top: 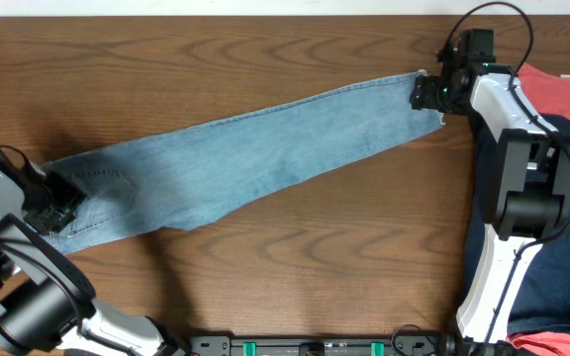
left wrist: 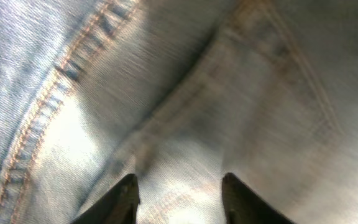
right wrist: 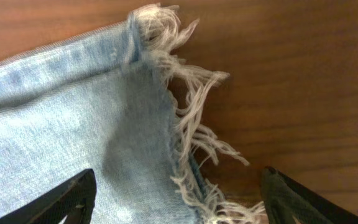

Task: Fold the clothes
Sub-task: 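Lift the hems with the right gripper and carry them toward the waistband, then lay the hems over the waistband with the right gripper and release, then grasp the left and right ends of the folded jeans with both grippers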

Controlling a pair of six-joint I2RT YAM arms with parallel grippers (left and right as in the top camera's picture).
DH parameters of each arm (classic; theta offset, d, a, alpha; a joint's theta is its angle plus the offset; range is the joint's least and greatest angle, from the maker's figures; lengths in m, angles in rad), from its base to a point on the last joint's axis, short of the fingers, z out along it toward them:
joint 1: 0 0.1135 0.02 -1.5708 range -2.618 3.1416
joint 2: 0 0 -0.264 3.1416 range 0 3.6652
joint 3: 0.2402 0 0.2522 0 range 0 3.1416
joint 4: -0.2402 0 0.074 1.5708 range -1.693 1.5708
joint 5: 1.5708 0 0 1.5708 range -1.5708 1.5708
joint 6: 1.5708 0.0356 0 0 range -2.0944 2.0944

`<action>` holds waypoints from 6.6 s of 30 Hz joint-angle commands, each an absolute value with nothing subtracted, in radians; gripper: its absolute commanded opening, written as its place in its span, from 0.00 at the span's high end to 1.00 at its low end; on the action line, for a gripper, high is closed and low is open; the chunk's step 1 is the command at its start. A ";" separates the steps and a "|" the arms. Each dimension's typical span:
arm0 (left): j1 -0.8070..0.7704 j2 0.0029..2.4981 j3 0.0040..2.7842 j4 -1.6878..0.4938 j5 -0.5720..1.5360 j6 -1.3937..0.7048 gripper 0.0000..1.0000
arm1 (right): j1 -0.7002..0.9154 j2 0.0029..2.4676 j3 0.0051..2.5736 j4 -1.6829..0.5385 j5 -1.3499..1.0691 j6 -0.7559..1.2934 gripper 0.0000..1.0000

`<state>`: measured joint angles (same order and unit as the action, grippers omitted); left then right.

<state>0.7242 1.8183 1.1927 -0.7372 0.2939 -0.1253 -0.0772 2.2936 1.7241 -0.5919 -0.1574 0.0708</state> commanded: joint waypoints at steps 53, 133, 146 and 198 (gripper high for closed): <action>0.720 1.133 1.330 -1.161 0.472 -0.111 0.51 | 0.179 1.769 1.715 -0.591 -0.514 0.348 0.99; 0.187 1.683 1.341 -1.100 0.499 0.172 0.94 | 0.289 2.151 1.684 -1.007 -0.524 0.157 0.86; 0.215 1.894 1.341 -1.033 0.276 0.042 0.85 | 0.239 2.254 1.685 -1.052 -0.446 0.095 0.94; 0.303 2.100 1.373 -0.991 0.537 0.126 0.94 | 0.243 2.136 1.392 -0.780 -0.443 0.267 0.99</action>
